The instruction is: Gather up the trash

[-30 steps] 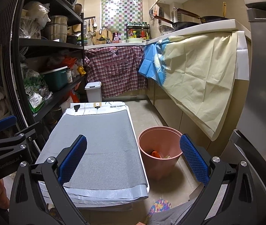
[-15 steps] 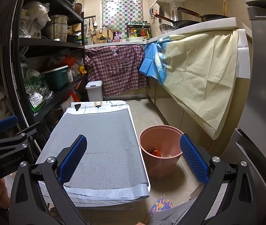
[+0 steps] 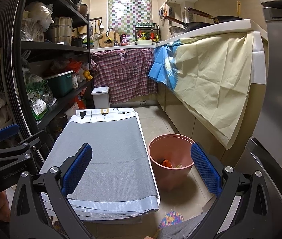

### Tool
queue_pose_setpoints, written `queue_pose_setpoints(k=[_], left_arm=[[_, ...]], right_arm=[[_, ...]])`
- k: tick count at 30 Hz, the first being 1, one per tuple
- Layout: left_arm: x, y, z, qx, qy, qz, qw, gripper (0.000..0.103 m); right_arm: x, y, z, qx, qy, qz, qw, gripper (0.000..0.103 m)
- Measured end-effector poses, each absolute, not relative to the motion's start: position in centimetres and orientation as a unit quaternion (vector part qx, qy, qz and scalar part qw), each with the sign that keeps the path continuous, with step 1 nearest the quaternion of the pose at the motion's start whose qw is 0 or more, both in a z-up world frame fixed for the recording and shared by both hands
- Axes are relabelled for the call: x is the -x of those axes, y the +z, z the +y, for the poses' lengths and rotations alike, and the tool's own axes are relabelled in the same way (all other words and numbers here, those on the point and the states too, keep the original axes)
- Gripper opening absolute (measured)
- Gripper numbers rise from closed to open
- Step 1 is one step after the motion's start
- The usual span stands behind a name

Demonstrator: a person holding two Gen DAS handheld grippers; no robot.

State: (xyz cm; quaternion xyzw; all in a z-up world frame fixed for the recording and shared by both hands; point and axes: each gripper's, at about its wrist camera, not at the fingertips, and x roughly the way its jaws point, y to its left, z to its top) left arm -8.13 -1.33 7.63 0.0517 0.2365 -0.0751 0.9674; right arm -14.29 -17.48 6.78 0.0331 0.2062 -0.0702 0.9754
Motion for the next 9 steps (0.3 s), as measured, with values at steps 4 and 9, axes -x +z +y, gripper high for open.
queue_pose_setpoints(k=[4, 9], left_arm=[[8.20, 7.75, -1.34, -0.052, -0.073, 0.233, 0.968, 0.082], [8.24, 7.75, -1.35, -0.050, -0.077, 0.234, 0.968, 0.082]], right_arm=[[14.27, 6.79, -17.43, -0.033, -0.070, 0.207, 0.975, 0.098], [14.25, 6.81, -17.33, -0.034, -0.069, 0.208, 0.975, 0.098]])
